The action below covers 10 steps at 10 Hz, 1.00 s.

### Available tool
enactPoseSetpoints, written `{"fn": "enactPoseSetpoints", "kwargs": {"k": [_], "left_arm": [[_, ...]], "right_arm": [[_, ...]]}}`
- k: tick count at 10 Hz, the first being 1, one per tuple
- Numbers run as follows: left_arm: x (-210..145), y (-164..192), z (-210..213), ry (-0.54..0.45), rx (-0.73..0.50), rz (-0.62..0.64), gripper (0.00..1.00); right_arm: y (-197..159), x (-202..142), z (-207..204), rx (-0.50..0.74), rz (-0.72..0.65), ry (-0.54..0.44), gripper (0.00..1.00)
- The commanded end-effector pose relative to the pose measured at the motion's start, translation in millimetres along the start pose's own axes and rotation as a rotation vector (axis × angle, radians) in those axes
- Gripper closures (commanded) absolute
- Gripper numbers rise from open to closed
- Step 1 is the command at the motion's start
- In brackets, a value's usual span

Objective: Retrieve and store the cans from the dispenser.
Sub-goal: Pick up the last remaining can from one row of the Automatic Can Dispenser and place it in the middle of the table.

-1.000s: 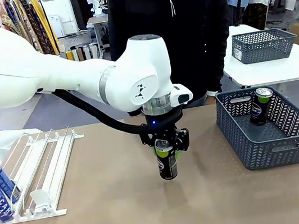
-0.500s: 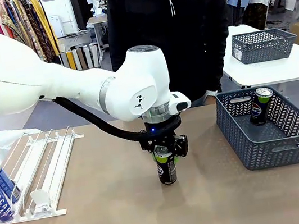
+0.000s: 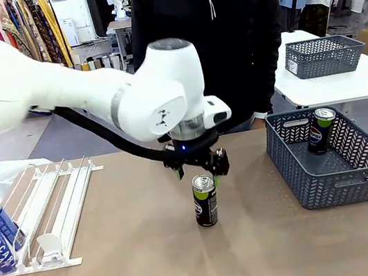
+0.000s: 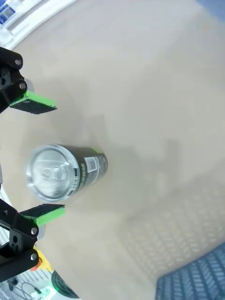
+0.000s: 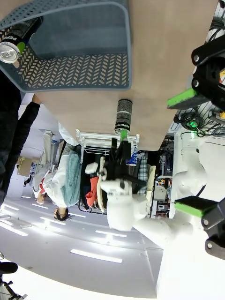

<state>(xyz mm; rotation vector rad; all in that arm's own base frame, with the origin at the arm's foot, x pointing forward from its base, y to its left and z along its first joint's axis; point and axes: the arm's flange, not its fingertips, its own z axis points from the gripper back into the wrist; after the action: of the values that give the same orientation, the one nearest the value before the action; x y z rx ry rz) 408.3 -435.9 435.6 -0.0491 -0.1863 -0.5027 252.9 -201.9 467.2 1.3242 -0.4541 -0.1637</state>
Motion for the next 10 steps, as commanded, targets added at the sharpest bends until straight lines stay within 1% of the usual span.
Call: {"fn": "enactPoseSetpoints", "kwargs": {"k": [1,2,3,4,5,6,7,8,9,10], "left_arm": [[-41,24,63,-0.154,0.022,0.059,0.00],[-61,50,109,-0.209,-0.039,0.071,0.00],[-81,80,144,-0.277,-0.126,0.119,0.00],[-103,121,169,-0.371,-0.175,0.269,0.00],[-131,170,186,-0.410,-0.270,0.379,0.00],[-168,223,195,-0.412,-0.359,0.466,0.00],[-202,268,197,-0.394,-0.446,0.510,0.00],[-235,310,193,-0.344,-0.589,0.474,0.00],[-270,345,187,-0.349,-0.675,0.530,0.00],[-304,376,176,-0.370,-0.779,0.556,0.00]], "right_arm": [[2,1,2,0.017,0.009,-0.006,0.00],[2,1,2,0.017,0.009,-0.006,0.00],[2,1,2,0.017,0.009,-0.006,0.00],[2,1,2,0.017,0.009,-0.006,0.00],[2,1,2,0.017,0.009,-0.006,0.00],[2,1,2,0.017,0.009,-0.006,0.00],[2,1,2,0.017,0.009,-0.006,0.00],[2,1,2,0.017,0.009,-0.006,0.00],[2,1,2,0.017,0.009,-0.006,0.00],[2,1,2,0.017,0.009,-0.006,0.00]]}}
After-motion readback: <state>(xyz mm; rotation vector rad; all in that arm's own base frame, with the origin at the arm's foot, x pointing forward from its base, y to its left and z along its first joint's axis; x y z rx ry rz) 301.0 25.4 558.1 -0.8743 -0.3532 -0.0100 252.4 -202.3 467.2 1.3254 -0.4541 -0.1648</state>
